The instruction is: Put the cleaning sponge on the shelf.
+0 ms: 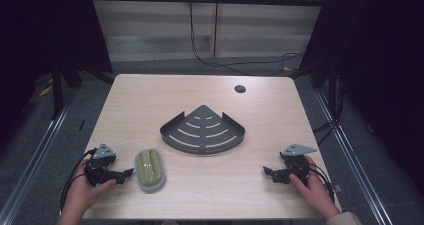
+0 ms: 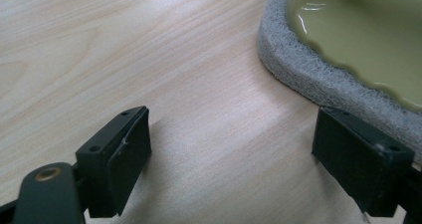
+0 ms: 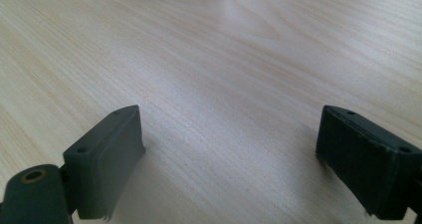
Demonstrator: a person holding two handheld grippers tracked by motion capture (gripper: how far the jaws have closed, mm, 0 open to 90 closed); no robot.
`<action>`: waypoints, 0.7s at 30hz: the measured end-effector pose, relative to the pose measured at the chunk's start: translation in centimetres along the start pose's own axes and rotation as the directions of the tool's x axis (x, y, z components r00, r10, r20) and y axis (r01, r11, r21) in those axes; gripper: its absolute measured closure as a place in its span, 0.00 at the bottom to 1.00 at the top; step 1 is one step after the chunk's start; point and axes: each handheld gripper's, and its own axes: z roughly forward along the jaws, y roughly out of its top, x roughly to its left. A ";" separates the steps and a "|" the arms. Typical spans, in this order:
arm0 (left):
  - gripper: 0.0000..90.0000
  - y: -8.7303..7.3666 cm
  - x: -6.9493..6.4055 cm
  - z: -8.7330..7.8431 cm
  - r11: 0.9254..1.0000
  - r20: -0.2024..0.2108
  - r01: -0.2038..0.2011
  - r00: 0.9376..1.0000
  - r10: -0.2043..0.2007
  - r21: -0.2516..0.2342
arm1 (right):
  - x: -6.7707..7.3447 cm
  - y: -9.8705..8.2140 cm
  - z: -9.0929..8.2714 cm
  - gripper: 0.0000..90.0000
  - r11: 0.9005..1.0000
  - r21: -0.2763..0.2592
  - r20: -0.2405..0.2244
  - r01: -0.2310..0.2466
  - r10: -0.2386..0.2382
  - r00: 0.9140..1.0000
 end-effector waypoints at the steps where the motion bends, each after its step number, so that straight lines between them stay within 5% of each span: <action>1: 0.18 0.0 0.0 0.0 1.000 0.000 0.000 1.000 0.000 0.000 | 0.0 0.0 0.0 0.12 1.000 0.000 0.000 0.000 0.000 1.000; 5: 0.22 0.7 -0.2 -0.4 0.997 -0.014 0.030 0.999 -0.029 0.077 | 0.0 0.0 0.0 0.12 1.000 0.001 0.000 -0.002 0.002 1.000; 6: 0.25 1.2 -0.3 -0.5 0.989 -0.010 0.080 0.997 -0.079 0.126 | 0.0 0.0 0.0 0.12 1.000 0.000 0.000 0.000 0.000 1.000; 8: 0.26 1.6 -0.2 -0.7 0.984 -0.013 0.085 0.996 -0.084 0.157 | 0.0 0.0 0.0 0.12 1.000 0.000 0.000 -0.001 0.001 1.000; 10: 0.26 2.8 -0.2 -1.3 0.967 -0.029 0.125 0.992 -0.122 0.221 | 0.0 0.0 0.0 0.12 1.000 0.000 0.000 0.000 0.000 1.000; 12: 0.26 3.2 -0.2 -1.5 0.963 -0.030 0.132 0.991 -0.129 0.236 | 0.0 0.0 0.0 0.12 1.000 0.000 0.000 0.000 0.000 1.000; 21: 0.28 7.9 -1.3 -2.9 0.910 -0.004 0.164 0.984 -0.176 0.380 | 0.0 0.0 0.0 0.12 1.000 0.000 0.000 0.000 0.000 1.000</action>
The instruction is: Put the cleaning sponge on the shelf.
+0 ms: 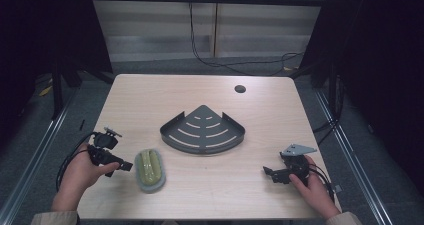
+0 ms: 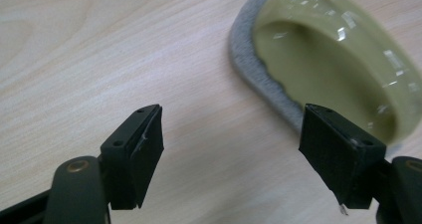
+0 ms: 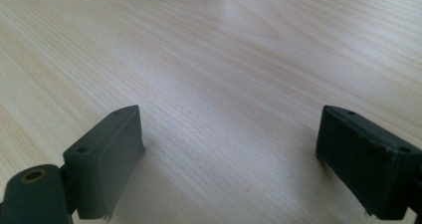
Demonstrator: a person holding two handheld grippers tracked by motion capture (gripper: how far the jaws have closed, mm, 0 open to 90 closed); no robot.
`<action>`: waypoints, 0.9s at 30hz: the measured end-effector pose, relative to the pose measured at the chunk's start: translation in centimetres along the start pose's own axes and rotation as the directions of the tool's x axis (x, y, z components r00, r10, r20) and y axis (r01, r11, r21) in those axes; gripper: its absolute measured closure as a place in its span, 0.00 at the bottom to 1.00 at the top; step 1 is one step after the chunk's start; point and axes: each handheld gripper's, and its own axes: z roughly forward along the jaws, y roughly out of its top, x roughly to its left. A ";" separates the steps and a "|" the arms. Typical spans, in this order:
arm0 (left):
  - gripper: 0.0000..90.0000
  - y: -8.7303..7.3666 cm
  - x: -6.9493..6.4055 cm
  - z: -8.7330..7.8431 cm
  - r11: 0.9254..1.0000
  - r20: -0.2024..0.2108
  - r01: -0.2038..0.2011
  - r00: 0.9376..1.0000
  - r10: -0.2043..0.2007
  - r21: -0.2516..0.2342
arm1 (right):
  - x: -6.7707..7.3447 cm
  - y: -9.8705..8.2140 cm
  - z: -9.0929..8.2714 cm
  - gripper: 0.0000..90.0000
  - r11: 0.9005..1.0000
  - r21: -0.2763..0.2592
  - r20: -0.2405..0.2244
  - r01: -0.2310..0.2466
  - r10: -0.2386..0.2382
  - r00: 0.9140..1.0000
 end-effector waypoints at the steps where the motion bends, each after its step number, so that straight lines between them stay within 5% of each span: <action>1: 0.28 0.3 -0.2 -0.1 1.000 0.001 0.001 1.000 -0.001 0.014 | 0.0 0.0 0.0 0.12 1.000 0.000 0.000 0.000 0.000 1.000; 10: 0.30 2.5 -1.8 -1.0 0.998 0.020 0.013 1.000 -0.014 0.065 | 0.0 0.0 0.0 0.12 1.000 0.000 0.000 0.000 0.000 1.000; 27: 0.33 4.7 -4.1 0.5 0.990 0.054 0.048 0.997 -0.056 0.136 | 0.0 0.0 0.0 0.12 1.000 0.001 -0.001 -0.001 0.001 1.000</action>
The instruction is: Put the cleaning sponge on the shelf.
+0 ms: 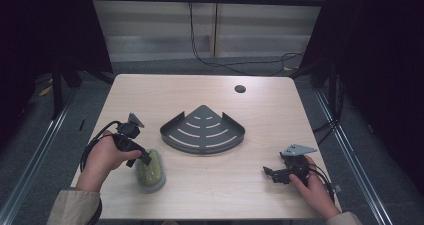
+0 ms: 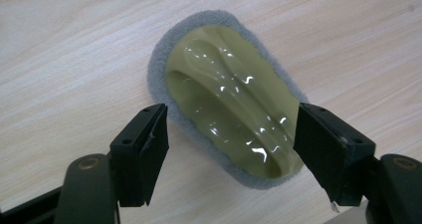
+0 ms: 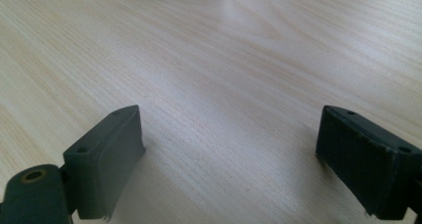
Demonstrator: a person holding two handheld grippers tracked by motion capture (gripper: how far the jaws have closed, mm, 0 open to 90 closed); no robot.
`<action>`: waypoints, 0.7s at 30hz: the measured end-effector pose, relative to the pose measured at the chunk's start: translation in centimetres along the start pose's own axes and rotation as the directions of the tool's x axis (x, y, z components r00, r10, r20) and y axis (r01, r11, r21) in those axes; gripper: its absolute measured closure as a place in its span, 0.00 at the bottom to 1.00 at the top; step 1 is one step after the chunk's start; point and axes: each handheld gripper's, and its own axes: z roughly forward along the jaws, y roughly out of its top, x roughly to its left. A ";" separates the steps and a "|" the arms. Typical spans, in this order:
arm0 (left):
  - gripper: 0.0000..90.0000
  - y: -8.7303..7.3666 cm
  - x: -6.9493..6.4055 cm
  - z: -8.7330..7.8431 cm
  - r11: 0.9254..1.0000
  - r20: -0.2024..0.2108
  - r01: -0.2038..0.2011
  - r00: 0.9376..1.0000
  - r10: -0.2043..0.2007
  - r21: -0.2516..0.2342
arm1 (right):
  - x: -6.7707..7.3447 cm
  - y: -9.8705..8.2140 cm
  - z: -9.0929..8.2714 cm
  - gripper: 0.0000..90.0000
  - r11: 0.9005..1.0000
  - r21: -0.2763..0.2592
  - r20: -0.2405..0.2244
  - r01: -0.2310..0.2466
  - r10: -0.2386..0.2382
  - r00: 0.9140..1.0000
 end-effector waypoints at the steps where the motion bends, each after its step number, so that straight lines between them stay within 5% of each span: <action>1: 0.33 0.1 -0.1 0.1 1.000 0.002 0.002 1.000 -0.002 -0.002 | 0.0 0.0 0.0 0.12 1.000 0.000 0.000 0.000 0.000 1.000; 14: 0.39 0.4 -0.9 1.4 0.999 -0.004 0.034 0.999 -0.034 0.040 | 0.0 0.0 0.0 0.12 1.000 0.000 0.000 0.000 0.000 1.000; 21: 0.55 0.6 -1.5 1.8 0.997 0.004 0.038 0.999 -0.038 0.072 | 0.0 0.0 0.0 0.12 1.000 0.000 0.000 0.000 0.000 1.000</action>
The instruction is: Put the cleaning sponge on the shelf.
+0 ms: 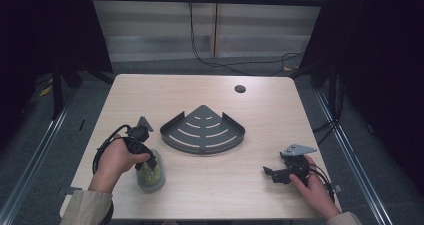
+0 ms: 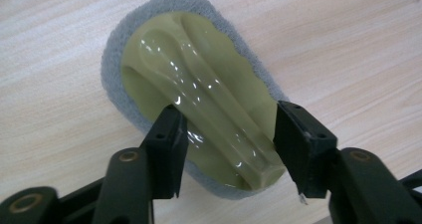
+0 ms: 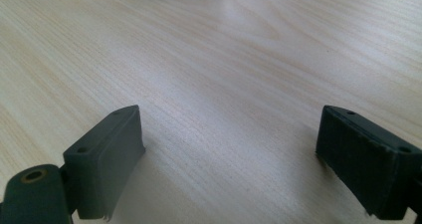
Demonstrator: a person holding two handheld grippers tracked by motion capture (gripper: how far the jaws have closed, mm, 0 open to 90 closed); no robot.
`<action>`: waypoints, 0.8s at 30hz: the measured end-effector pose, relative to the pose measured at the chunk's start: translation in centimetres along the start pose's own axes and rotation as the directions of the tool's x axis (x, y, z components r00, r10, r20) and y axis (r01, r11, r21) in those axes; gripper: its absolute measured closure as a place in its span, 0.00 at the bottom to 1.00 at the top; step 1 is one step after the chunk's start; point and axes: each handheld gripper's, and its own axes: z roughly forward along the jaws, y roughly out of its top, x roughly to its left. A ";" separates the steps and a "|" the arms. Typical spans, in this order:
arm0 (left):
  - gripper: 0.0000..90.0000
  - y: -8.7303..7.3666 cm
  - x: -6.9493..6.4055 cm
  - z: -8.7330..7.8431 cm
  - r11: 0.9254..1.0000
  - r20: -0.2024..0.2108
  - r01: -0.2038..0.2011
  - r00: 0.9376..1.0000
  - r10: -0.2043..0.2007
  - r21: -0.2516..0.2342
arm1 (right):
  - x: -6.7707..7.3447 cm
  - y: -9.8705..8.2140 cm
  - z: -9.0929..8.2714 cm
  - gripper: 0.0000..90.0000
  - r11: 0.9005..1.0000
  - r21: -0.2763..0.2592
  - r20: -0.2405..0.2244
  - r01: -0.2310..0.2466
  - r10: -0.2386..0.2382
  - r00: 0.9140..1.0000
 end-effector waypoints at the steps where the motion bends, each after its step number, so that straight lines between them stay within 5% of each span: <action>1: 0.55 0.0 0.0 0.0 1.000 -0.004 -0.007 1.000 0.007 0.003 | 0.0 0.0 0.0 0.12 1.000 0.000 0.000 0.000 0.000 1.000; 11: 0.79 0.3 -0.3 -0.2 0.999 -0.019 -0.038 0.999 0.038 0.027 | 0.0 0.0 0.0 0.12 1.000 0.000 0.000 0.001 -0.001 1.000; 24: 0.80 0.4 0.3 -2.1 0.998 -0.075 -0.069 0.995 0.068 -0.005 | 0.0 0.0 0.0 0.12 1.000 0.000 0.000 0.001 -0.001 1.000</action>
